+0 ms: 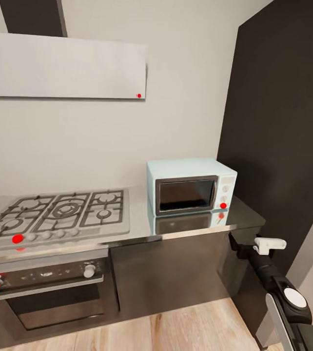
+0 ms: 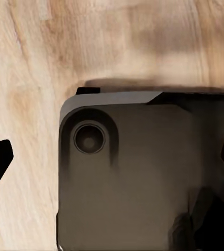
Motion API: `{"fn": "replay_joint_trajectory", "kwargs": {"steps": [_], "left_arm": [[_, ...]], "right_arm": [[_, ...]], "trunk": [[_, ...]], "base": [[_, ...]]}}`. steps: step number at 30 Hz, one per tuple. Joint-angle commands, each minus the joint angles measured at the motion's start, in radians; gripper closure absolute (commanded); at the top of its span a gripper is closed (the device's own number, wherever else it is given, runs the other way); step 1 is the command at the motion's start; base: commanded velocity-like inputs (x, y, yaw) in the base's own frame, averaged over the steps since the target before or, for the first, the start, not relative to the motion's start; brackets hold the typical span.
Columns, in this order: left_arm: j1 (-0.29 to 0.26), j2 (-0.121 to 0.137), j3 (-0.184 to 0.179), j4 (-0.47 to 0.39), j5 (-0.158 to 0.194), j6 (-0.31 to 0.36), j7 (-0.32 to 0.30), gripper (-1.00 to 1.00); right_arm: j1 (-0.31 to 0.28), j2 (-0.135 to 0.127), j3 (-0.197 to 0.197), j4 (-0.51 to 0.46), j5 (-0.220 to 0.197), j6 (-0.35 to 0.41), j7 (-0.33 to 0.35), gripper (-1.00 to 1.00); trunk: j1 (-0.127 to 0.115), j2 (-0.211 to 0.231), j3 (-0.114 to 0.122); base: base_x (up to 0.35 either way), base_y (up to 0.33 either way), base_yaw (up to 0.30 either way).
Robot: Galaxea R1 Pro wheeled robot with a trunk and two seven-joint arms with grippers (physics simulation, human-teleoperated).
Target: In the kitchen, take the popcorn bag from the countertop, put it into the microwave, and heat it until the popcorn is cooked so the cooked popcorn ends up inside the bag.
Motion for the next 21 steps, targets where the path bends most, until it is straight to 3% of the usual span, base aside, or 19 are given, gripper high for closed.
{"fn": "replay_joint_trajectory", "kwargs": {"steps": [1, 5, 9, 13, 21], "left_arm": [[0.000, 0.000, 0.001, -0.001, 0.002, -0.002, 0.000, -1.00], [0.000, 0.001, 0.003, -0.001, 0.002, -0.004, 0.000, -1.00], [0.000, 0.002, 0.003, 0.000, 0.003, -0.003, 0.000, -1.00], [0.000, 0.004, 0.003, 0.000, 0.003, -0.003, 0.000, -1.00], [0.000, 0.001, 0.003, 0.002, 0.003, 0.000, 0.000, -1.00]], "right_arm": [[0.000, -0.001, 0.000, -0.001, -0.007, 0.005, 0.004, -1.00], [0.000, -0.005, 0.015, -0.001, -0.007, 0.006, 0.009, -1.00], [0.000, -0.005, 0.049, -0.001, -0.006, 0.006, 0.012, -1.00], [0.000, -0.005, 0.055, -0.001, -0.006, 0.006, 0.012, -1.00], [0.000, -0.006, 0.049, -0.001, -0.006, 0.005, 0.011, -1.00]], "trunk": [[0.000, -0.001, -0.001], [0.000, -0.001, -0.001], [0.000, -0.001, -0.001], [0.000, -0.001, -0.001], [0.000, -0.001, -0.001]], "base": [[0.174, -0.210, 0.000], [0.093, -0.031, 0.169], [0.279, -0.002, 0.289], [0.289, 0.000, 0.282], [0.175, -0.157, 0.029]]}}
